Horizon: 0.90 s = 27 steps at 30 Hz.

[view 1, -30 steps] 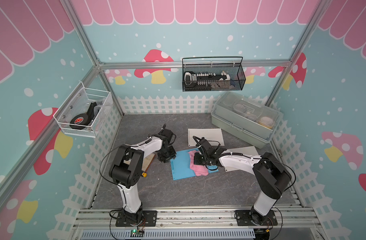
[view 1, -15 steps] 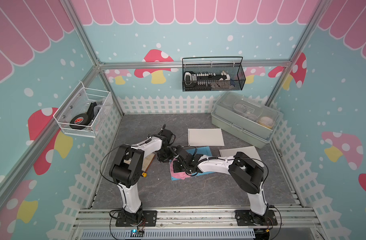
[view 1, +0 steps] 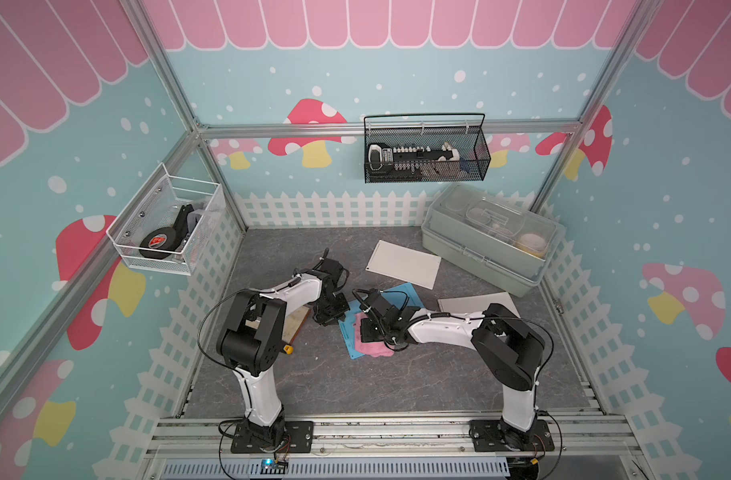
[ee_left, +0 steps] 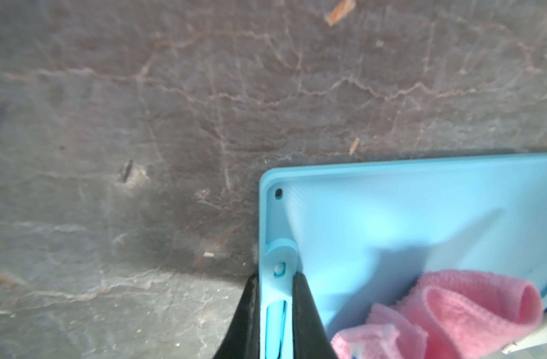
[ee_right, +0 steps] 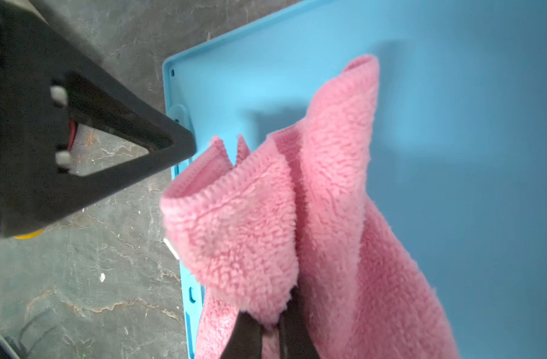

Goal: Wipe the drawing tablet
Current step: Wipe the dirt from the drawing tablet, then place the cleaning item at the center of the board.

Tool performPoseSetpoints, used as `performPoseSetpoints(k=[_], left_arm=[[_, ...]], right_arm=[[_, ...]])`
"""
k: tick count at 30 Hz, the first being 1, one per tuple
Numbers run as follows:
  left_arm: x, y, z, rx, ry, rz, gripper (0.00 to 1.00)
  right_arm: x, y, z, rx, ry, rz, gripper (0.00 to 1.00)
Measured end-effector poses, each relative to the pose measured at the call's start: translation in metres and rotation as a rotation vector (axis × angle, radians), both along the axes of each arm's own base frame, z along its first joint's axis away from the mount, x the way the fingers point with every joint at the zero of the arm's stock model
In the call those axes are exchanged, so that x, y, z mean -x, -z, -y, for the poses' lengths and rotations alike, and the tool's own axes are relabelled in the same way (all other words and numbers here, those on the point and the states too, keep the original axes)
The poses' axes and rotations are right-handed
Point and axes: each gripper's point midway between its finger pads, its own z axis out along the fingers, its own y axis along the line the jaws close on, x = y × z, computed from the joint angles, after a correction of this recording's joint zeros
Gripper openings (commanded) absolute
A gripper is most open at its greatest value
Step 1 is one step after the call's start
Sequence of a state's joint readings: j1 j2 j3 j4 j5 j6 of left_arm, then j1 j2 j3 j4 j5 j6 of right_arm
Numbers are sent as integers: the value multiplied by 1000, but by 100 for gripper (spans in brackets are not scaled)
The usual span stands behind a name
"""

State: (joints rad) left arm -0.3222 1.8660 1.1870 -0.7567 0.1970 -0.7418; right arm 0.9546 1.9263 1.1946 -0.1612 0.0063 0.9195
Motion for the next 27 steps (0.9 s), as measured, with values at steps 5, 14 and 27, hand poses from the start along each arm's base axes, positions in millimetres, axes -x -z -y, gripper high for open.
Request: performPoseSetpoints(k=[5, 14, 27], left_arm=[[0, 0, -1, 1, 13, 1, 13], [-1, 0, 1, 6, 38, 7, 12], [-4, -1, 4, 14, 69, 21, 31]], right_arm=[[26, -13, -56, -48, -136, 26, 0], [18, -1, 26, -9, -14, -30, 0], [-3, -18, 207, 166, 410, -79, 0]])
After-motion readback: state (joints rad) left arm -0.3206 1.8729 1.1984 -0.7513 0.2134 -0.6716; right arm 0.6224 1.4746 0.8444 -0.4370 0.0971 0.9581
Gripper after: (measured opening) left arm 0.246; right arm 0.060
